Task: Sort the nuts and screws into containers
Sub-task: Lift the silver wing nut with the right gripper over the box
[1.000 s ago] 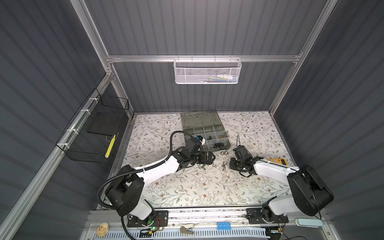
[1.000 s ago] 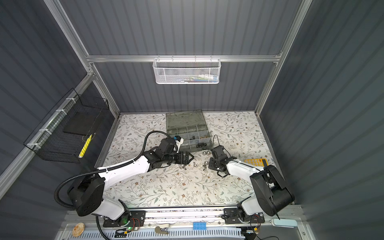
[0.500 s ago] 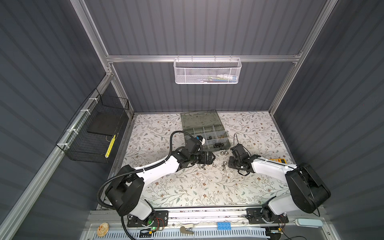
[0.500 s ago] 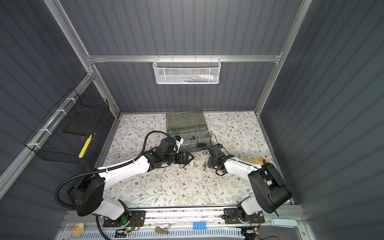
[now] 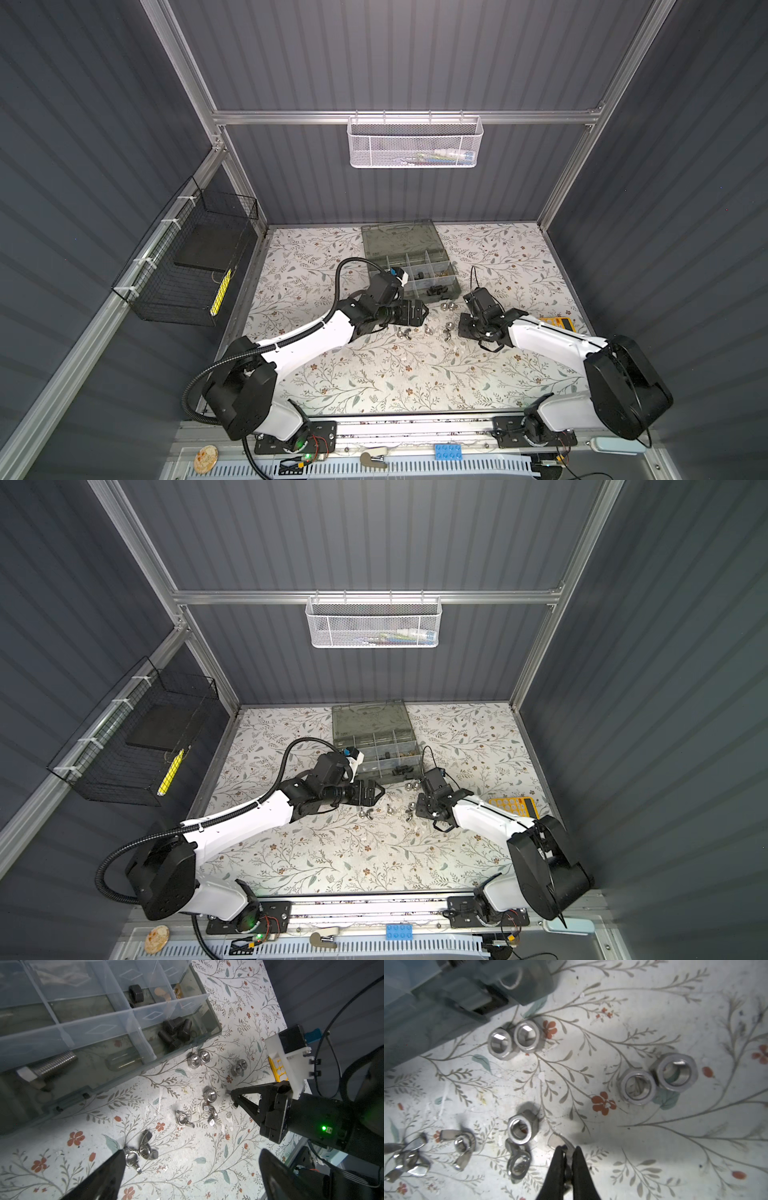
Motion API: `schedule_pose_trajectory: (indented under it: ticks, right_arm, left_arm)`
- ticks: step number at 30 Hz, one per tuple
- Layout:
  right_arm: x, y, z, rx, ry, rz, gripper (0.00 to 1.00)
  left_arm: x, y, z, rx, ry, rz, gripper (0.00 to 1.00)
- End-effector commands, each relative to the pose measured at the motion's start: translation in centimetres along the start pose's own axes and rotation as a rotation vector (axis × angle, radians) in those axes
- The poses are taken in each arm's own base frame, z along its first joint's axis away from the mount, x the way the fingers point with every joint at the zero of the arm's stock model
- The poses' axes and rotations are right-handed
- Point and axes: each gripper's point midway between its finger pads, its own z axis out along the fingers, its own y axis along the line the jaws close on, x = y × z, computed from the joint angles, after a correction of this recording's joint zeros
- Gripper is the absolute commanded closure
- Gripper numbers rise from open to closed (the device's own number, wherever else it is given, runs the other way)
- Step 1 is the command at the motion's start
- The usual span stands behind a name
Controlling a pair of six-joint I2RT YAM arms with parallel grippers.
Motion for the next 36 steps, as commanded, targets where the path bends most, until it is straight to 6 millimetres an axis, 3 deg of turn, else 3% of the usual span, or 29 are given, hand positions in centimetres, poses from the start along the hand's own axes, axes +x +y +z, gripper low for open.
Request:
schedule_pose_trajectory:
  ticks: [1,9,16,21,30,36]
  right_arm:
    - [-2.1,2.7,-1.7,-0.091,-0.030,-0.014,1.00]
    - [-6.4,8.7,-3.2,-0.286,-0.061,0.000,0.99]
    - [-9.3,14.3,-2.6,-0.490,-0.059,0.052,0.99]
    - [-11.0,17.7,-0.8,-0.541,-0.030,0.053,0.99]
    - [-13.3,21.7,2.3,-0.634,0.001,0.093,0.98]
    - [-14.0,22.2,5.0,-0.612,0.008,0.105,0.98]
  left_arm:
    - [-1.7,-0.3,-1.7,-0.018,-0.037,0.033,0.00]
    - [-3.6,2.2,-3.6,-0.057,-0.076,-0.011,0.00]
    - [-4.8,5.3,-4.6,-0.075,-0.097,-0.087,0.00]
    - [-4.7,6.8,-4.7,-0.089,-0.107,-0.131,0.00]
    - [-4.9,8.4,-5.0,-0.111,-0.128,-0.171,0.00]
    - [-4.9,8.9,-4.9,-0.108,-0.150,-0.192,0.00]
